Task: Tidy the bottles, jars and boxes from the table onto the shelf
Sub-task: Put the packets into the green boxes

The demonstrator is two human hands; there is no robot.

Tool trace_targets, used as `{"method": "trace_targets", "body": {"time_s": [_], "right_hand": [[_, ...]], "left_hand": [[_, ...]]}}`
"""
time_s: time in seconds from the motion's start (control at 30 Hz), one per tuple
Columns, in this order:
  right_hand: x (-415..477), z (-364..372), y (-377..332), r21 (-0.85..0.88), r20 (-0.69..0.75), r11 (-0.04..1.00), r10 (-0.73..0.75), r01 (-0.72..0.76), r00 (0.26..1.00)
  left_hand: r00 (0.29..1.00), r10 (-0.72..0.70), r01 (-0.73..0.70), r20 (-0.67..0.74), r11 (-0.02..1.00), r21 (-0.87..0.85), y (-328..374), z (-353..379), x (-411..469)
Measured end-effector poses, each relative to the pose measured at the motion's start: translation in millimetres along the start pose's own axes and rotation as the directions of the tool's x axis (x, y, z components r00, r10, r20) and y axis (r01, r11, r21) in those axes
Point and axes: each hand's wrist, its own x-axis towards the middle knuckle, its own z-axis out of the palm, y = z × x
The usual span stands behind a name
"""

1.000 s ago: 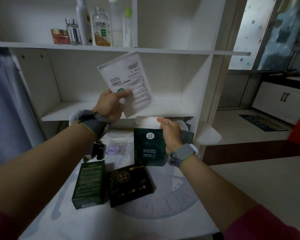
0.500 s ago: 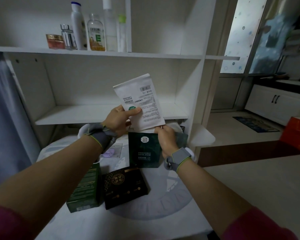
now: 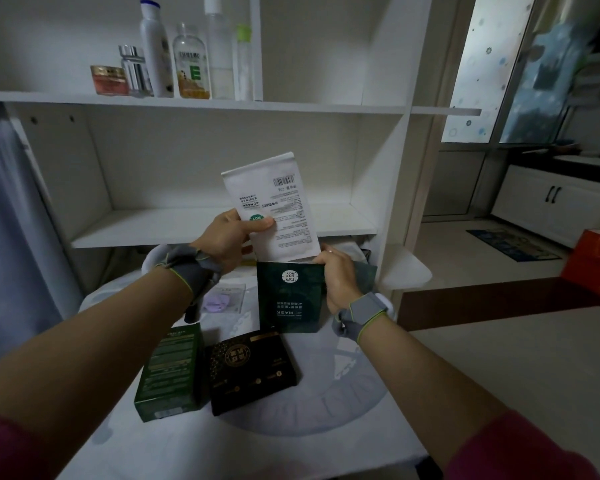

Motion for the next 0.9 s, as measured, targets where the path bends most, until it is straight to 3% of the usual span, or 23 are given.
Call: {"method": "trace_targets", "body": {"time_s": [0.23,0.73,0.9], "right_hand": [[2,2,0,0.035,-0.050,0.992,0.121,-0.119,0.991],[7,-2,-2,0.026,-0.064,0.988,0.151,-0.149,0.987],[12,-1,2,0.050,-0.078,0.988,0.147,-0.143,0.986]], "left_hand": [[0.999,0.013,-0.014,0.035,0.999,0.047,-1,6,-2],[0.997,0.034,-0.051,0.076,0.974,0.222,-14,8,-4],[0.994,0.112,-0.113,0.019,0.990,0.079,-11,10,-6]]}}
